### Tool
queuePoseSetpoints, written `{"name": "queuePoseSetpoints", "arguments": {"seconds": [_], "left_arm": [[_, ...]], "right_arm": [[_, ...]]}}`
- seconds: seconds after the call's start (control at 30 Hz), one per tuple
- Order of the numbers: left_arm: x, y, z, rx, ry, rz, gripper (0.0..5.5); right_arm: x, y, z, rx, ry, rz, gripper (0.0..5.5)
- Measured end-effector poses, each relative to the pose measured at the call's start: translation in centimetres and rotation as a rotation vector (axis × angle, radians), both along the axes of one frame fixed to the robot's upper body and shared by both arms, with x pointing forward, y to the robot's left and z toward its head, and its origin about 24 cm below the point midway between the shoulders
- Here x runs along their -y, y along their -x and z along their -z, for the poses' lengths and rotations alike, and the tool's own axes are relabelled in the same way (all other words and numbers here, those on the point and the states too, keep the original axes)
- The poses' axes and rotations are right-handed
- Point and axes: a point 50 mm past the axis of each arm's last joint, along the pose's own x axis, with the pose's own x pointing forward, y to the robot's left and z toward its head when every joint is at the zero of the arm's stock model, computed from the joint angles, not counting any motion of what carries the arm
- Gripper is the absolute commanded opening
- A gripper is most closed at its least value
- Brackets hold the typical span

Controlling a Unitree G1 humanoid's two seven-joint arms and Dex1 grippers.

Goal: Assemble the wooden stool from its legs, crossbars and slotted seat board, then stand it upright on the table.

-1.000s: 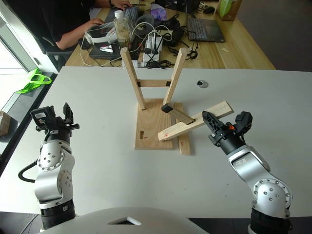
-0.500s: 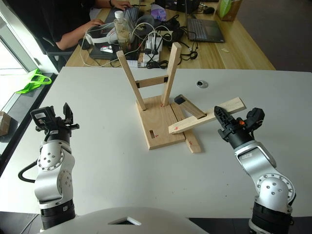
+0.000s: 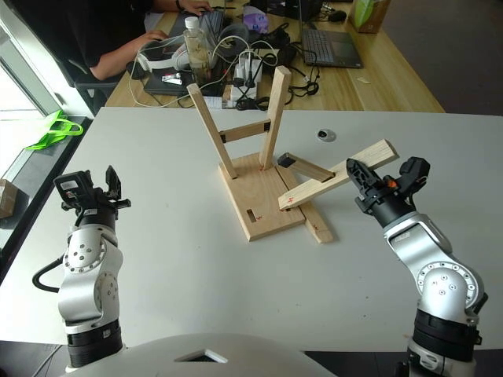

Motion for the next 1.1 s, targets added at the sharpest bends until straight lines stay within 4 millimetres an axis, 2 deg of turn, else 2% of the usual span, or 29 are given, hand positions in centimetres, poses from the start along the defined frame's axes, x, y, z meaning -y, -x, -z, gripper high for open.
{"name": "queuePoseSetpoints", "arguments": {"seconds": [0.13, 0.33, 0.47, 0.77, 0.97, 1.1], "left_arm": [[0.2, -0.1, 0.0, 0.000, 0.000, 0.009, 2.21], [0.2, -0.2, -0.2, 0.008, -0.006, 0.017, 2.21], [0.2, -0.2, -0.2, 0.009, -0.006, 0.017, 2.21], [0.2, -0.2, -0.2, 0.008, -0.007, 0.017, 2.21], [0.2, -0.2, -0.2, 0.008, -0.007, 0.013, 2.21], [0.3, -0.2, -0.2, 0.008, -0.007, 0.013, 2.21]], "right_arm": [[0.6, -0.8, -0.7, 0.022, 0.034, -0.086, 0.98], [0.3, -1.5, -1.3, 0.049, 0.069, -0.156, 0.98], [-1.6, -1.0, -1.9, 0.104, 0.140, -0.268, 0.98], [0.2, -1.7, -1.7, 0.094, 0.178, -0.197, 0.98], [0.4, -1.8, -1.9, 0.110, 0.223, -0.226, 0.98], [-0.4, -1.7, -1.8, 0.128, 0.316, -0.301, 0.98]]}}
